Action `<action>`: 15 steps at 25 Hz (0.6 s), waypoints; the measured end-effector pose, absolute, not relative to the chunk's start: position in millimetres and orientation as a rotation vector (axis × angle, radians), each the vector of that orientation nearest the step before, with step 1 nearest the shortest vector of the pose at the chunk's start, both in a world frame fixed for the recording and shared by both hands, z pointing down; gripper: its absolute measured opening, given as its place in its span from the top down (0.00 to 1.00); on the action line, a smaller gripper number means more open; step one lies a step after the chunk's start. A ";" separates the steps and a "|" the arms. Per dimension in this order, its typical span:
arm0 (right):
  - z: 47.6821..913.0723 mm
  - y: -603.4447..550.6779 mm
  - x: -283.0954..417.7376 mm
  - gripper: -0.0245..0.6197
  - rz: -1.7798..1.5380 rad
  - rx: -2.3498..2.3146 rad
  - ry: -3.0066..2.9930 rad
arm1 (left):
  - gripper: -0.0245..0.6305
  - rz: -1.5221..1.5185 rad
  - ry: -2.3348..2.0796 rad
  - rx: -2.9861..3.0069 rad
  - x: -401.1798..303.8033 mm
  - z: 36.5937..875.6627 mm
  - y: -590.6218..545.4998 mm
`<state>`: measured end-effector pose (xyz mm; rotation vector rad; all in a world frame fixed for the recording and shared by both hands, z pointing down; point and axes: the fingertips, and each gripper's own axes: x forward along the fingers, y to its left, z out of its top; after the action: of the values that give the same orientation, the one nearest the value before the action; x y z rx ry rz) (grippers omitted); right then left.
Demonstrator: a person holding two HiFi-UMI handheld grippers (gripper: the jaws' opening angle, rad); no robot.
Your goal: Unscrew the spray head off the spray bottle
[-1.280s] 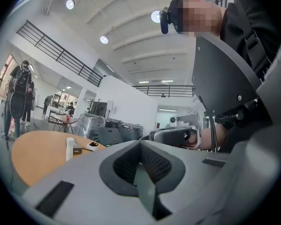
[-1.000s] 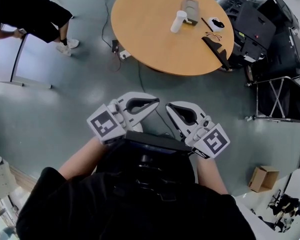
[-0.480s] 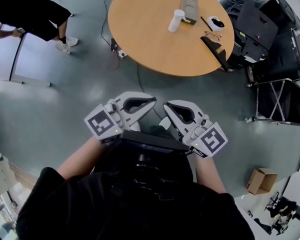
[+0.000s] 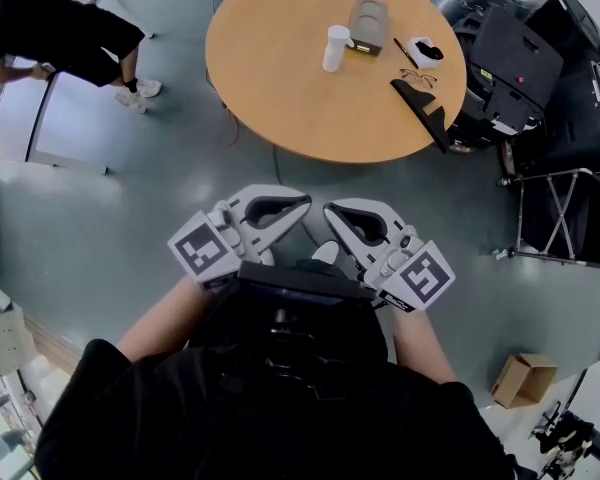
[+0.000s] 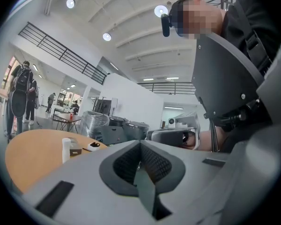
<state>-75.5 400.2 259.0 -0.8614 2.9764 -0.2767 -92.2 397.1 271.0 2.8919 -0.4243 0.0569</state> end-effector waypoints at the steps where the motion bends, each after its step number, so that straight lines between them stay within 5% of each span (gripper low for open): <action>1: 259.0 398.3 -63.7 0.96 -0.275 -0.852 2.976 | 0.94 0.065 -0.432 2.891 -80.7 270.9 395.4; 15: 265.6 371.8 55.6 0.96 -0.270 -0.743 2.972 | 0.94 0.162 -0.574 2.887 32.8 273.5 367.5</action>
<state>55.6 371.8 265.6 -0.7432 2.9720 -0.2705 32.8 367.5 273.5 2.8866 -0.5743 0.1615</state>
